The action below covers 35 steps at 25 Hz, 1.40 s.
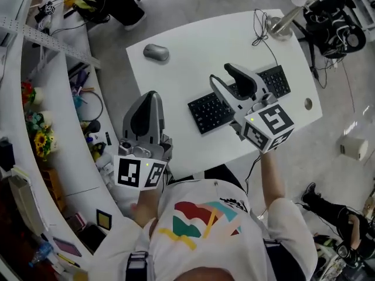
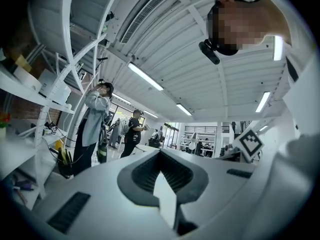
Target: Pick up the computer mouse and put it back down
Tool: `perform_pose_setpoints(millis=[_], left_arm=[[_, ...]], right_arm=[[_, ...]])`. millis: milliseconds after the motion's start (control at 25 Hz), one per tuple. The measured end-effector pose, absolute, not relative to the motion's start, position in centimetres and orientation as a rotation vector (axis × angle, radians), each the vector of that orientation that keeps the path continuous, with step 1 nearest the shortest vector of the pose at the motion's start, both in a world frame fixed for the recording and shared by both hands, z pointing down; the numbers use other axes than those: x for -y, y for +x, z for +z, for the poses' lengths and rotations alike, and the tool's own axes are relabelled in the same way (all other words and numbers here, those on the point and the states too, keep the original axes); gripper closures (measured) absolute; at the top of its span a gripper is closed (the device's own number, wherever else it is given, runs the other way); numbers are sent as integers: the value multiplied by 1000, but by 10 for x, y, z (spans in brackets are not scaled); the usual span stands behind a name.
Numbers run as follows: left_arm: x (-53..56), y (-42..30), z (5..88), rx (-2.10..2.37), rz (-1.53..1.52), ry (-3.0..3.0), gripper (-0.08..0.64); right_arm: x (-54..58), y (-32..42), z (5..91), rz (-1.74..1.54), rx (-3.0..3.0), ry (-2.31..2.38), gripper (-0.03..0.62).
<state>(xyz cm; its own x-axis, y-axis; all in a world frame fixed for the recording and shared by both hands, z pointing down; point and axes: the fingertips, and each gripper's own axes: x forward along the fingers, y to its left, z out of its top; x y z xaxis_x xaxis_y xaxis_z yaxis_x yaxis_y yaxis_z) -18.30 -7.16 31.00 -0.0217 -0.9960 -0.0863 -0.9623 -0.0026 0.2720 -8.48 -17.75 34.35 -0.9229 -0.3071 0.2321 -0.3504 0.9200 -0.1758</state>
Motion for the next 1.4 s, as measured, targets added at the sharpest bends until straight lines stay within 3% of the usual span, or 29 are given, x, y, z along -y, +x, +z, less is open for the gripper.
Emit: perform_pose_setpoints(millis=[80,360,560,880,1320,1400], left_arm=[[69,-201,319,2143,-387,2059,514],[70,-256,362,2180,-344,1934,514],[59,-282,394,2193,-333,1850,514],[41,-299,427,2192,-348,1759,514],[33,-313,434,2212,-364,1709,514],[31,-312,434,2210,-363,1709,514]], right_arm=[[193,-128,354,356,2862,394,321],[230,-271,449,298,2583,125,305],[223,-324,531,158,2393,-6,201],[235,-352,602,-16,2213,13,202],[244,-359,610,58,2142,-9,205],[241,-358,609,50,2124,-10,248]])
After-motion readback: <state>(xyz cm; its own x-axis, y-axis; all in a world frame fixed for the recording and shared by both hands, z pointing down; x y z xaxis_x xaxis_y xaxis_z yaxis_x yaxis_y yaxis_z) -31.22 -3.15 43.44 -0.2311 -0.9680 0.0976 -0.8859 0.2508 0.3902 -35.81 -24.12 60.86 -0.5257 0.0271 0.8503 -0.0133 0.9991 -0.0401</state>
